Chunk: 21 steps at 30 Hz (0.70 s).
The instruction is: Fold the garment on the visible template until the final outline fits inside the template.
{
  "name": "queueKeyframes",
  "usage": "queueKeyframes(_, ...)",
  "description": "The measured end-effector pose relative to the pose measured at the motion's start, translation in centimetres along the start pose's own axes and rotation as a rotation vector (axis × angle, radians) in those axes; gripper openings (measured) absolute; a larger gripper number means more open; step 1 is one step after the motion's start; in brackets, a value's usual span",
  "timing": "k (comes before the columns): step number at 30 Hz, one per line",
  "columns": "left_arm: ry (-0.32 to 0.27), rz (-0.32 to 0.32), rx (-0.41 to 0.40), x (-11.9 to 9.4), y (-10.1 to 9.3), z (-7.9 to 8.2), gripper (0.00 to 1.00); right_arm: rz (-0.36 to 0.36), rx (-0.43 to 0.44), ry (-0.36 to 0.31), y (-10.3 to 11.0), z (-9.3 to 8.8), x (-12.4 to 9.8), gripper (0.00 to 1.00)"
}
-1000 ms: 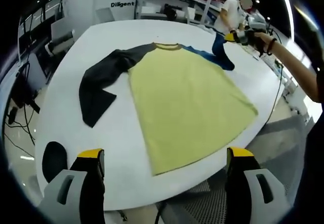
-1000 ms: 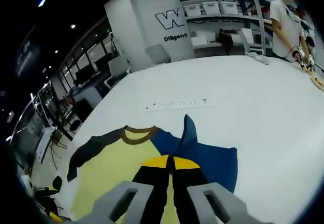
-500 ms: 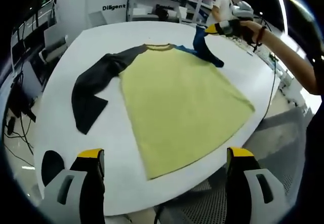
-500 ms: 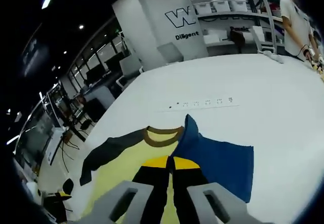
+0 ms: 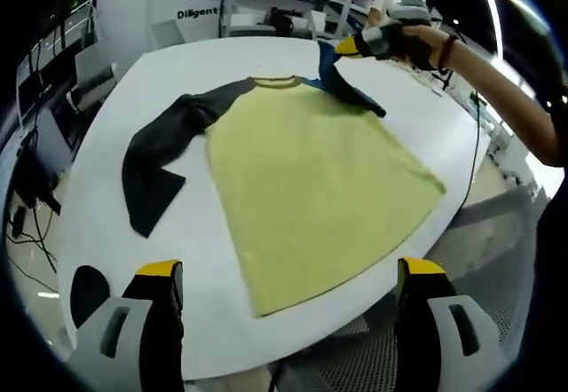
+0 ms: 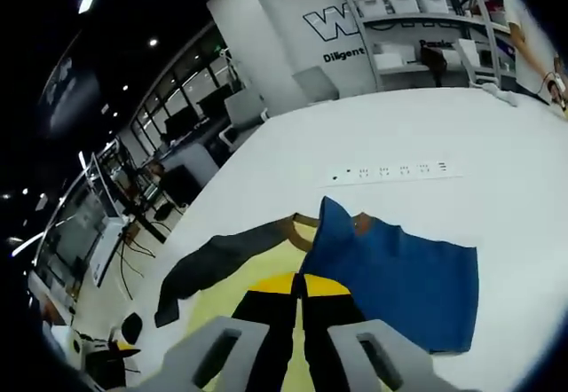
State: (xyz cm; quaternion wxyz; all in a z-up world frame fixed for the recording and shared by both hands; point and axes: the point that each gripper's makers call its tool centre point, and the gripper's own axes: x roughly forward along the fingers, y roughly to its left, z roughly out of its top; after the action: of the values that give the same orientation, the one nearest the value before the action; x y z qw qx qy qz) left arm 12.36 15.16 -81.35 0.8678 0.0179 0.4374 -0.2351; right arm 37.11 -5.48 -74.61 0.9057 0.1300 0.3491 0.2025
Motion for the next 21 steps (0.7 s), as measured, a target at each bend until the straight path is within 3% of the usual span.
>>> queueKeyframes(3,-0.021,-0.016,-0.019,-0.2,0.0,0.3,0.99,0.019,-0.002,0.005,1.1,-0.1,0.5,0.0)
queueKeyframes(14,-0.017,0.01,-0.02,-0.5,0.7,0.1,0.99,0.073,-0.052,0.023,5.3,0.5,2.1,0.0)
queueKeyframes(21,-0.012,0.01,-0.017,-0.5,0.6,0.0,0.99,0.095,-0.057,0.034,6.8,0.4,3.2,0.0)
